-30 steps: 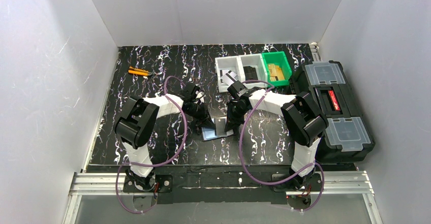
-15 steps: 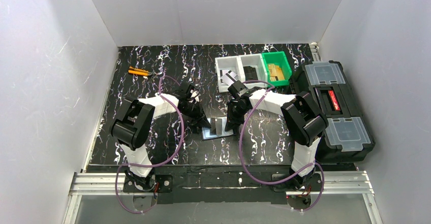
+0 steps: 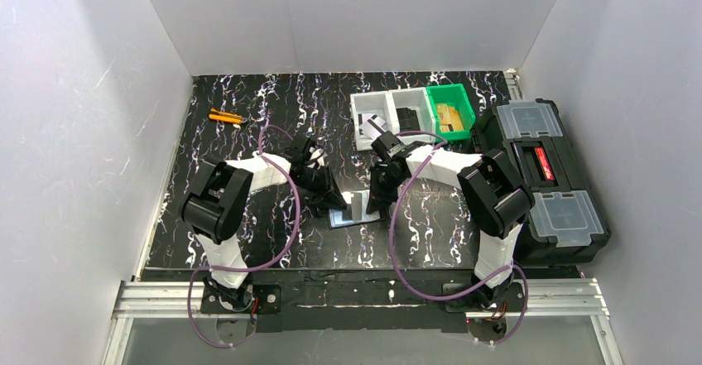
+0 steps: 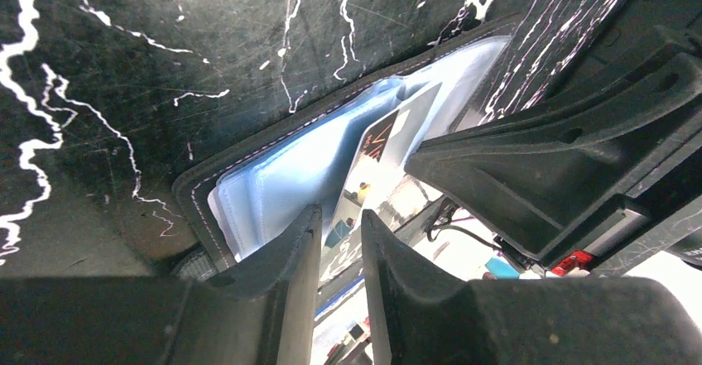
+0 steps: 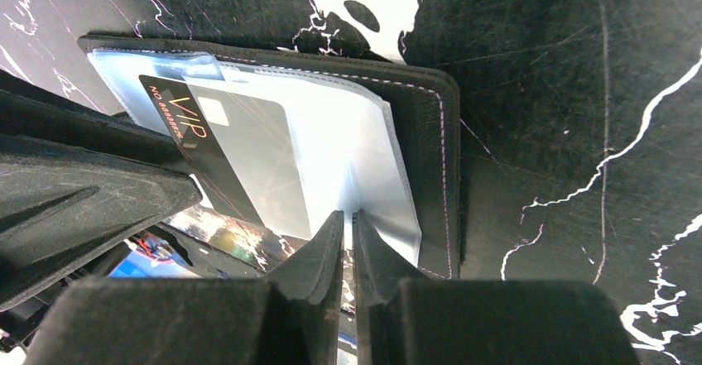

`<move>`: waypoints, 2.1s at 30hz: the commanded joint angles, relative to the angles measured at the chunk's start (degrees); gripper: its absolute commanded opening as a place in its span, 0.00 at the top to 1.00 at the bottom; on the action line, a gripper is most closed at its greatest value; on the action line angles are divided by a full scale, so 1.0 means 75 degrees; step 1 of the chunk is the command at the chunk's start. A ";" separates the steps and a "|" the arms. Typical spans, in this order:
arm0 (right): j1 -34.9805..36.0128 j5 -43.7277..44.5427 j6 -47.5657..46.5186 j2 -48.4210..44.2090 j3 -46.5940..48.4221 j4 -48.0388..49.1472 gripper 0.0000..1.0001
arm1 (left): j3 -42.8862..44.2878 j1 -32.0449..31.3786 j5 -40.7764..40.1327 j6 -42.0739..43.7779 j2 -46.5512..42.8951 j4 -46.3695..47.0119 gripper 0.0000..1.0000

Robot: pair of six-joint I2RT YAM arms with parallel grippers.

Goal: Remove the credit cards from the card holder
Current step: Remove the credit card from the card holder.

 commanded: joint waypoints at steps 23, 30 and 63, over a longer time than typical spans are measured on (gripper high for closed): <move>-0.0001 0.0432 -0.0117 0.0445 -0.0072 -0.0061 0.85 | 0.0062 -0.0309 -0.0125 0.0119 0.0264 -0.0197 0.98; -0.0001 0.0435 -0.0110 0.0419 -0.0110 -0.0027 0.85 | 0.0252 -0.0185 -0.0484 0.0484 -0.0118 -0.0862 1.00; -0.0001 0.0488 -0.0172 -0.0363 0.0683 -0.0615 0.79 | 0.1218 0.0170 -0.0942 0.1258 -0.1752 -0.2688 1.00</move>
